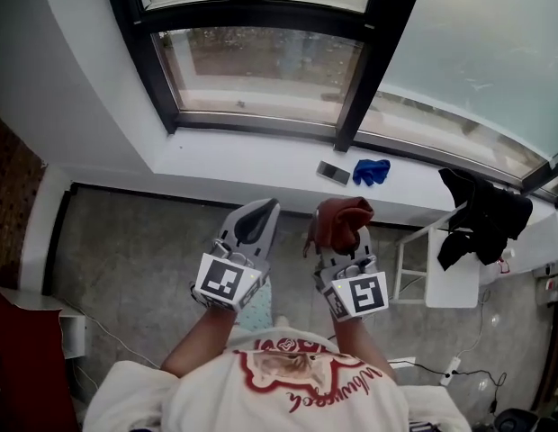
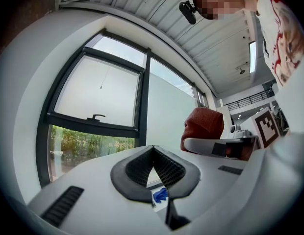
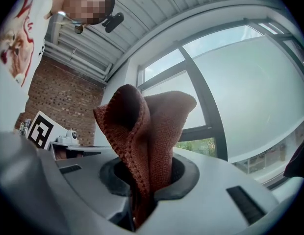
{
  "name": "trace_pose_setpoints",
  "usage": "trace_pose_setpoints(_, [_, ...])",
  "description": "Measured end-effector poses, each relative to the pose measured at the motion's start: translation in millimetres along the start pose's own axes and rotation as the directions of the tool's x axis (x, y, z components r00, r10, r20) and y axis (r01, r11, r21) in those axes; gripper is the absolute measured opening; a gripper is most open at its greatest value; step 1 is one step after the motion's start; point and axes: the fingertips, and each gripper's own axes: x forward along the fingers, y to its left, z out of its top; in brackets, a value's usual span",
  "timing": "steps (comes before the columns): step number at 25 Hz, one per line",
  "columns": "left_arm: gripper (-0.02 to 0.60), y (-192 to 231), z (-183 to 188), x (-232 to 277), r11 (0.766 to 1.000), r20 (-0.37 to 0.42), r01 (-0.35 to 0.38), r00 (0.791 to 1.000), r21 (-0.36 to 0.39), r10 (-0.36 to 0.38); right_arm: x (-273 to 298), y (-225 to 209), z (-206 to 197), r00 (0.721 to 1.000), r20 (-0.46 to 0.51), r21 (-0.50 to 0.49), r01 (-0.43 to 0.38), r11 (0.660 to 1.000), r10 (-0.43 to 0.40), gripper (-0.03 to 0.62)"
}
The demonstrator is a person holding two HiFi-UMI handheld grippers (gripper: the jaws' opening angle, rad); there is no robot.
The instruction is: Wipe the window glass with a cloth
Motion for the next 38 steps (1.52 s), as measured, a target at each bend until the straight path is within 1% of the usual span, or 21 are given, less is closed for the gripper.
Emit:
trace_pose_setpoints(3, [0.018,17.2,-7.6,27.3,1.000,-0.008,0.018,1.000,0.025,-0.017,28.1,-17.2,-10.1,1.000,-0.005,-0.031,0.007,0.999,-0.008,0.081])
trace_pose_setpoints(5, [0.018,36.1,-15.0,49.1,0.999,0.008,0.033,0.999,0.029,-0.033,52.3,-31.9,-22.0,1.000,-0.019,-0.048,0.024,0.999,-0.025,0.081])
trace_pose_setpoints(9, [0.018,93.4,-20.9,111.1,0.998,0.007,0.055,0.998,0.031,-0.055,118.6,-69.4,-53.5,0.997,-0.050,-0.080,0.054,0.995,-0.059,0.081])
trace_pose_setpoints(12, [0.018,142.9,-23.4,163.7,0.994,-0.002,0.096,0.995,0.053,-0.096,179.9,-102.9,-66.6,0.994,-0.050,-0.099,0.092,0.991,-0.098,0.081])
trace_pose_setpoints(14, [0.018,171.4,-16.1,196.3,0.990,0.020,0.127,0.992,0.060,-0.128,216.7,-122.0,-69.4,0.991,-0.052,-0.136,0.112,0.984,-0.120,0.081])
trace_pose_setpoints(16, [0.018,192.9,-6.1,224.8,0.987,0.042,0.151,0.987,0.049,-0.153,249.0,-138.5,-70.0,0.989,-0.055,-0.181,0.126,0.975,-0.138,0.081])
trace_pose_setpoints(18, [0.018,210.4,-6.1,251.7,0.983,0.036,0.173,0.984,0.058,-0.175,277.5,-154.6,-74.9,0.988,-0.056,-0.220,0.129,0.967,-0.144,0.081])
trace_pose_setpoints(20, [0.018,225.2,-14.7,277.2,0.982,0.014,0.183,0.983,0.054,-0.184,299.1,-174.0,-90.9,0.983,-0.108,-0.312,0.109,0.944,-0.150,0.081])
trace_pose_setpoints(21, [0.018,231.5,-19.4,289.0,0.982,0.006,0.182,0.983,0.044,-0.182,307.9,-185.9,-102.6,0.974,-0.159,-0.384,0.088,0.919,-0.159,0.081])
trace_pose_setpoints(22, [0.018,236.7,-23.9,300.0,0.983,-0.001,0.179,0.984,0.034,-0.179,316.6,-199.4,-115.4,0.961,-0.212,-0.463,0.061,0.885,-0.177,0.081])
trace_pose_setpoints(23, [0.018,240.9,-28.5,310.2,0.984,-0.006,0.177,0.984,0.029,-0.177,326.2,-213.7,-127.5,0.947,-0.255,-0.544,0.027,0.839,-0.196,0.081])
trace_pose_setpoints(24, [0.018,244.0,-33.9,319.6,0.984,-0.013,0.176,0.984,0.029,-0.175,337.1,-228.4,-138.2,0.934,-0.286,-0.627,-0.015,0.779,-0.212,0.081])
trace_pose_setpoints(26, [0.018,247.9,-46.9,337.6,0.985,-0.028,0.172,0.985,0.032,-0.171,361.9,-258.9,-154.8,0.917,-0.324,-0.769,-0.111,0.630,-0.234,0.081])
trace_pose_setpoints(27, [0.018,249.1,-53.3,346.3,0.985,-0.033,0.168,0.985,0.028,-0.167,375.6,-274.4,-160.9,0.911,-0.335,-0.817,-0.154,0.556,-0.240,0.081])
trace_pose_setpoints(28, [0.018,249.9,-59.2,354.5,0.986,-0.036,0.163,0.986,0.021,-0.162,390.0,-289.6,-166.3,0.907,-0.345,-0.849,-0.191,0.493,-0.243,0.081])
trace_pose_setpoints(29, [0.018,250.2,-64.9,361.9,0.987,-0.040,0.160,0.986,0.016,-0.159,404.7,-304.5,-171.7,0.902,-0.354,-0.868,-0.219,0.446,-0.246,0.081])
trace_pose_setpoints(31, [0.018,249.8,-75.9,374.7,0.986,-0.054,0.166,0.985,0.014,-0.165,432.8,-334.7,-182.3,0.891,-0.368,-0.891,-0.255,0.376,-0.266,0.081])
trace_pose_setpoints(35, [0.018,248.0,-88.3,381.4,0.986,-0.054,0.167,0.985,0.011,-0.166,472.3,-380.9,-198.2,0.866,-0.379,-0.917,-0.305,0.255,-0.327,0.081])
trace_pose_setpoints(36, [0.018,249.0,-92.1,378.6,0.988,-0.061,0.157,0.986,-0.004,-0.157,478.3,-388.2,-198.9,0.864,-0.374,-0.922,-0.309,0.232,-0.336,0.083])
trace_pose_setpoints(37, [0.018,251.4,-95.9,375.6,0.990,-0.073,0.143,0.987,-0.022,-0.144,483.9,-394.5,-196.7,0.866,-0.365,-0.928,-0.305,0.216,-0.343,0.083])
trace_pose_setpoints(38, [0.018,255.3,-99.1,372.5,0.991,-0.086,0.127,0.988,-0.038,-0.130,489.1,-399.3,-192.4,0.870,-0.353,-0.932,-0.296,0.207,-0.345,0.083])
